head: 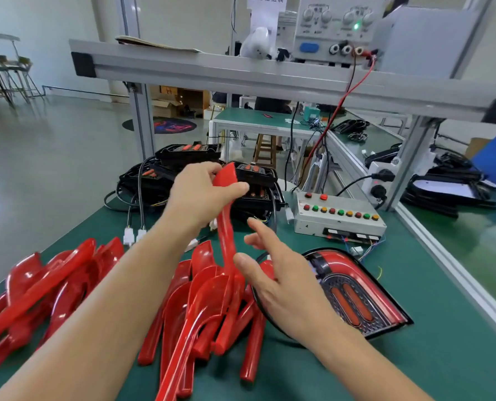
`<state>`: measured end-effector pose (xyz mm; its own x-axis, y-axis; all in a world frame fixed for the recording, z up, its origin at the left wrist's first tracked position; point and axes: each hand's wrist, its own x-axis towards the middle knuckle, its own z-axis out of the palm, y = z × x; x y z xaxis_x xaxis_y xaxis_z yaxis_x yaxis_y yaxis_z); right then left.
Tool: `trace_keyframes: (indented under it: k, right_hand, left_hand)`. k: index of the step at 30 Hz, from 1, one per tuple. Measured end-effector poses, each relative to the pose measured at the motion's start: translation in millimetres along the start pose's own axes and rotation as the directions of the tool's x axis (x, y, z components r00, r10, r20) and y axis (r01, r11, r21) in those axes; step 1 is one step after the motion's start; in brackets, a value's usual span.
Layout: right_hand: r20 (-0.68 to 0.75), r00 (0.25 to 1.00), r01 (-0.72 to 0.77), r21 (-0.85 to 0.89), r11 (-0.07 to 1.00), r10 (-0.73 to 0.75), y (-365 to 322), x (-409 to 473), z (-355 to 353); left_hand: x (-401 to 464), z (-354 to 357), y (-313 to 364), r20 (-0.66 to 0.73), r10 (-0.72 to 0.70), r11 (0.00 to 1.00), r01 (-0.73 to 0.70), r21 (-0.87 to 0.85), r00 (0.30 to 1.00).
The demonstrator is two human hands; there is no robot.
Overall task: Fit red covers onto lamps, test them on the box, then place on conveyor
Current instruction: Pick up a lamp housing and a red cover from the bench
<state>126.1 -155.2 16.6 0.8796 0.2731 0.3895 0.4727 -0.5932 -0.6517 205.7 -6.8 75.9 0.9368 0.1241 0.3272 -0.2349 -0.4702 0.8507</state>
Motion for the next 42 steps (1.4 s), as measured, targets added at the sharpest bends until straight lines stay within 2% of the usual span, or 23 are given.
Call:
trace_keyframes:
  k: [2,4,6,9,12,15,19,23,25,27,29,31,34,36,38,40,42]
  right_hand:
    - [-0.011,1.000,0.019,0.015,1.000,-0.019,-0.2,-1.5,-2.4]
    - [-0.033,0.999,0.038,0.024,0.999,-0.037,0.9,-4.5,-6.7]
    - [-0.069,0.997,0.042,-0.045,0.998,-0.045,5.8,-8.5,-9.7]
    - [-0.159,0.985,0.022,-0.260,0.965,-0.065,9.5,-13.5,-14.2]
    - [-0.215,0.962,0.012,-0.580,0.815,-0.167,10.5,-16.6,-22.5]
    - [-0.222,0.947,0.002,-0.717,0.697,-0.231,17.4,-22.5,-33.7]
    - [-0.229,0.958,-0.066,-0.763,0.643,-0.174,24.9,-34.4,-46.8]
    - [-0.234,0.972,-0.160,-0.660,0.734,0.002,32.4,-41.8,-59.8]
    - [-0.214,0.965,-0.246,-0.543,0.803,0.151,41.9,-42.9,-69.9]
    - [-0.248,0.931,-0.343,-0.347,0.873,0.267,53.8,-46.3,-81.3]
    - [-0.304,0.882,-0.428,-0.192,0.883,0.361,65.9,-52.3,-87.2]
    - [-0.322,0.857,-0.470,-0.170,0.866,0.402,73.7,-58.3,-85.1]
    - [-0.308,0.874,-0.459,-0.272,0.846,0.376,78.8,-64.3,-76.9]
    - [-0.286,0.889,-0.456,-0.466,0.759,0.358,79.3,-65.6,-74.5]
    - [-0.278,0.901,-0.434,-0.595,0.676,0.334,79.2,-67.1,-73.0]
    - [-0.271,0.908,-0.417,-0.633,0.652,0.318,78.1,-68.3,-71.7]
    - [-0.265,0.914,-0.405,-0.646,0.647,0.308,78.5,-68.8,-70.9]
  left_hand:
    - [0.3,15.8,2.6,0.078,-0.070,0.984,0.081,-0.156,0.995]
    - [0.0,26.8,3.6,0.113,-0.116,0.966,0.139,-0.220,0.987]
    - [-0.8,36.0,4.9,0.130,-0.154,0.947,0.184,-0.265,0.979]
    - [-2.8,50.4,5.1,0.177,-0.207,0.912,0.255,-0.321,0.962]
    - [-6.8,65.9,4.3,0.224,-0.229,0.895,0.295,-0.333,0.947]
    - [-11.2,81.4,4.4,0.250,-0.237,0.885,0.315,-0.343,0.939]
    - [-17.9,103.0,10.2,0.297,-0.233,0.861,0.339,-0.380,0.926]
    - [-23.4,121.5,11.0,0.395,-0.212,0.853,0.367,-0.372,0.894]
    - [-22.0,127.5,3.5,0.442,-0.220,0.874,0.377,-0.306,0.869]
    - [-18.6,130.7,-10.3,0.408,-0.254,0.915,0.355,-0.191,0.877]
    - [-15.6,133.2,-24.5,0.347,-0.266,0.944,0.316,-0.097,0.899]
    - [-14.0,137.2,-34.0,0.327,-0.253,0.966,0.256,0.034,0.911]
    - [-15.3,141.3,-31.3,0.346,-0.184,0.937,0.058,0.344,0.920]
    - [-18.7,144.7,-26.7,0.390,-0.175,0.862,-0.050,0.504,0.904]
    - [-25.2,150.5,-22.9,0.449,-0.208,0.796,-0.117,0.594,0.869]
    - [-30.3,157.7,-22.9,0.494,-0.269,0.807,-0.086,0.584,0.827]
    - [-31.3,163.4,-25.3,0.494,-0.349,0.867,0.075,0.492,0.796]
